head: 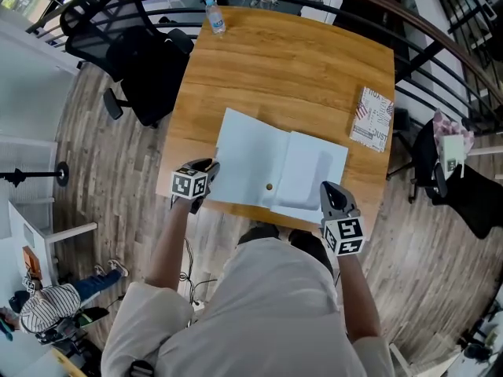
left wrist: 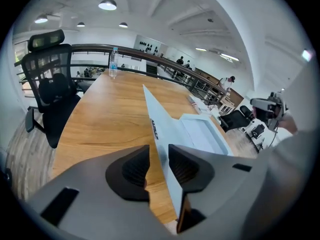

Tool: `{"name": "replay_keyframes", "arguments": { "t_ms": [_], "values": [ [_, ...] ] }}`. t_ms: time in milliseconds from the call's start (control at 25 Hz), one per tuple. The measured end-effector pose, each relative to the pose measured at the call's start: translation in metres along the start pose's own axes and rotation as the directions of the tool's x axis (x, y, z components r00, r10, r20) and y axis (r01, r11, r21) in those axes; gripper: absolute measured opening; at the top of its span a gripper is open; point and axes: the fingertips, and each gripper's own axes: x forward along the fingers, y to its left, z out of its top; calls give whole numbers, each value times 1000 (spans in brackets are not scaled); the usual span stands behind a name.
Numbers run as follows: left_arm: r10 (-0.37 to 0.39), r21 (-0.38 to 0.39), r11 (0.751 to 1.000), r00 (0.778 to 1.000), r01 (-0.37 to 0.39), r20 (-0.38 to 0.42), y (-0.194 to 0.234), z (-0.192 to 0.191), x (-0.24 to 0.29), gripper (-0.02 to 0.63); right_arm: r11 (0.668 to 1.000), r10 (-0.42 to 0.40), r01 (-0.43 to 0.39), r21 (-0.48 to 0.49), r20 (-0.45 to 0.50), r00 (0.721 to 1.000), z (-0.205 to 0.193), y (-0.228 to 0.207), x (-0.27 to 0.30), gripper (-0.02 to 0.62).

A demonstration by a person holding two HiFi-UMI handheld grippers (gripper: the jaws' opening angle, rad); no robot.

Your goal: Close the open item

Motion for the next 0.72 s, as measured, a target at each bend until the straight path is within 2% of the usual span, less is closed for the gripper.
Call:
{"name": "replay_keyframes", "arguments": {
  "t_ms": [200,400,720],
  "values": [
    [-61,-34,998,998,61,12,-9,6,-2,94,1000,-17,17,3,-3,1000,-2,-2,-3,2],
    [-61,-25,998,998,61,28,-15,11,0,46,1000,-22,22,2,-3,1000,-4,-4,-3,2],
    [-83,1,997,996,83,39,-37,22,-12,43,1000,-12,12,-5,9,1000,-2,-3,-8,2]
  ]
}}
